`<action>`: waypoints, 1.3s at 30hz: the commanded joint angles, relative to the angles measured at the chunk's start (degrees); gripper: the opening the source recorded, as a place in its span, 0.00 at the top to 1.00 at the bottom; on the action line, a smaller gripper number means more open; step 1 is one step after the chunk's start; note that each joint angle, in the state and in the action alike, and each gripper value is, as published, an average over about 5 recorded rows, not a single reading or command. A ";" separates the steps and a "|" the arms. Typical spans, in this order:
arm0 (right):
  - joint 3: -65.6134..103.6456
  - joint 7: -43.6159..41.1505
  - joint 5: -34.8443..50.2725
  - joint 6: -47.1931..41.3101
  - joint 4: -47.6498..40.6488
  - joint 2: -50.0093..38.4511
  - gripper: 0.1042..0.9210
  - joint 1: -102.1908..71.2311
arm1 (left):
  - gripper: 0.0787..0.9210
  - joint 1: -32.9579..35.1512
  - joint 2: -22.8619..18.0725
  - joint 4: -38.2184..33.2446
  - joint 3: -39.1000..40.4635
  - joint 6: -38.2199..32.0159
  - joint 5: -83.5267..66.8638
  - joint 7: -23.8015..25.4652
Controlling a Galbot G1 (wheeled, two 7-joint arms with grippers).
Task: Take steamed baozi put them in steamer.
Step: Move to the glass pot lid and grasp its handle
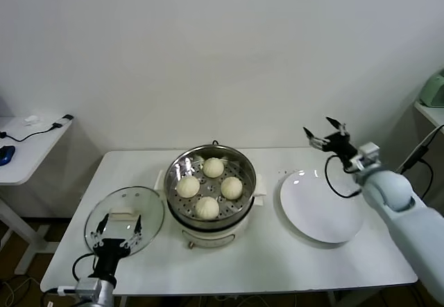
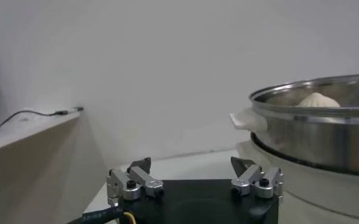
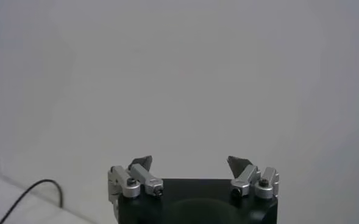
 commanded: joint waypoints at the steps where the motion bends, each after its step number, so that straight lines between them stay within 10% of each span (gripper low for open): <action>1: 22.26 -0.15 -4.09 17.89 2.39 16.01 0.12 -30.13 | 0.12 0.30 -0.03 0.64 -0.06 -1.60 6.57 0.25; 17: 16.25 1.67 -9.98 21.71 2.73 25.28 0.12 -38.30 | 0.12 1.12 -0.75 2.36 0.28 -3.85 17.49 -7.48; 31: 12.07 5.09 -13.52 15.78 4.02 23.45 0.12 -36.66 | 0.12 -2.08 3.43 16.35 -0.83 0.78 76.89 -19.70; 39: 11.44 5.47 -14.18 14.93 4.21 23.23 0.12 -36.29 | 0.12 -8.05 1.95 24.23 0.30 6.51 85.12 -22.46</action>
